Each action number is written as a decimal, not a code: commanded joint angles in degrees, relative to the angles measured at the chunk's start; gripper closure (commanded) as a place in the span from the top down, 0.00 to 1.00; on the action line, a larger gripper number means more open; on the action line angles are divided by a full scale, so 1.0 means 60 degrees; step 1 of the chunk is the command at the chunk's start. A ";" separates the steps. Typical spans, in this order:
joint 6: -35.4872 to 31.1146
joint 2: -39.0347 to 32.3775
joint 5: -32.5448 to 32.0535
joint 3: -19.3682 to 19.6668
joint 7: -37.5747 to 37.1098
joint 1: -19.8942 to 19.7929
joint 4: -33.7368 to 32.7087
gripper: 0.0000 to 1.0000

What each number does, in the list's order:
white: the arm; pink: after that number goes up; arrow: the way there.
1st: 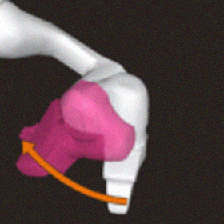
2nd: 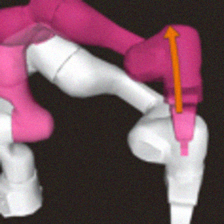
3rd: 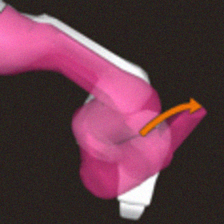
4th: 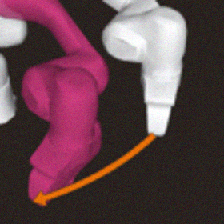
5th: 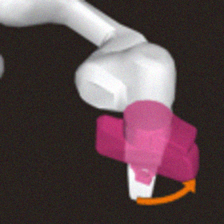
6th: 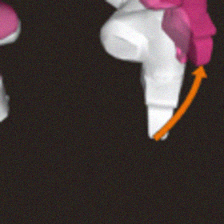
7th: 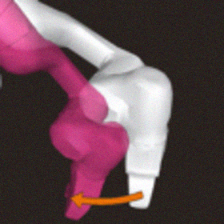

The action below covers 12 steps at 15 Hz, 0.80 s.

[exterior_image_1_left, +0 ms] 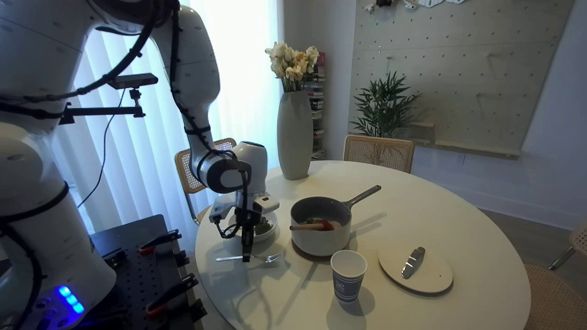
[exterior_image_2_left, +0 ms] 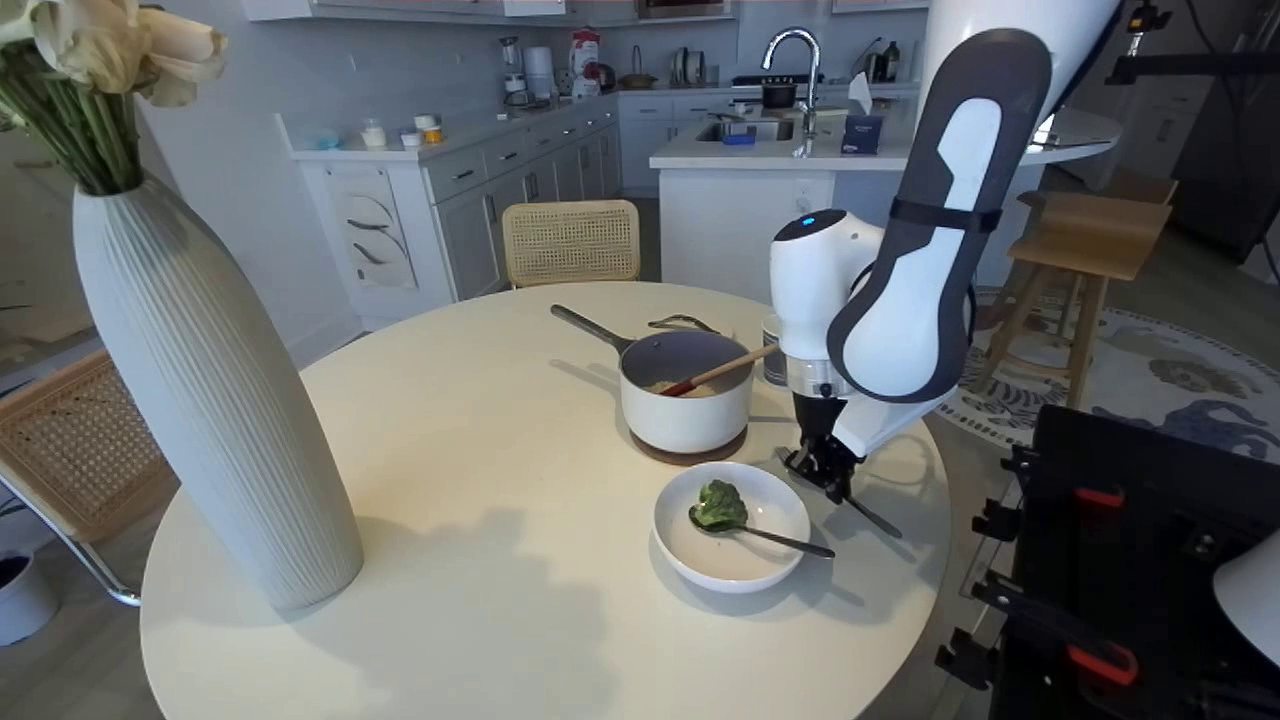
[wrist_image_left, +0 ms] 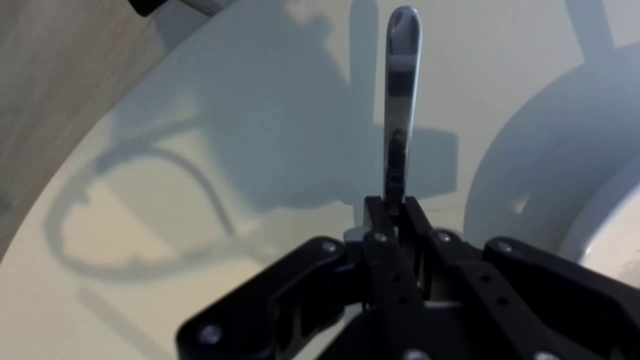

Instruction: Move the white bowl to the left, remove the fork and then the spoon from the bowl and place them on the table, move the blue cup to the left

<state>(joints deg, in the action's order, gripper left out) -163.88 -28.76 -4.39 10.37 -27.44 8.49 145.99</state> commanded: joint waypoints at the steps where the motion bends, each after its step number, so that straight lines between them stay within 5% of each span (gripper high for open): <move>1: -0.0181 -0.0158 0.0347 0.0132 0.0234 0.0166 -0.0089 0.03; 4: -0.0137 -0.0195 0.0440 0.0108 0.0284 0.0135 -0.0166 0.03; 5: -0.0100 -0.0198 0.0462 0.0111 0.0286 0.0140 -0.0191 0.36; 6: -0.0062 -0.0206 0.0486 0.0100 0.0282 0.0146 -0.0231 0.36; 12: -0.0049 -0.0109 0.0451 0.0147 0.0252 0.0242 -0.0322 0.81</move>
<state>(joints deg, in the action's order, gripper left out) -164.14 -29.74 -3.19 10.40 -27.40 8.67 144.52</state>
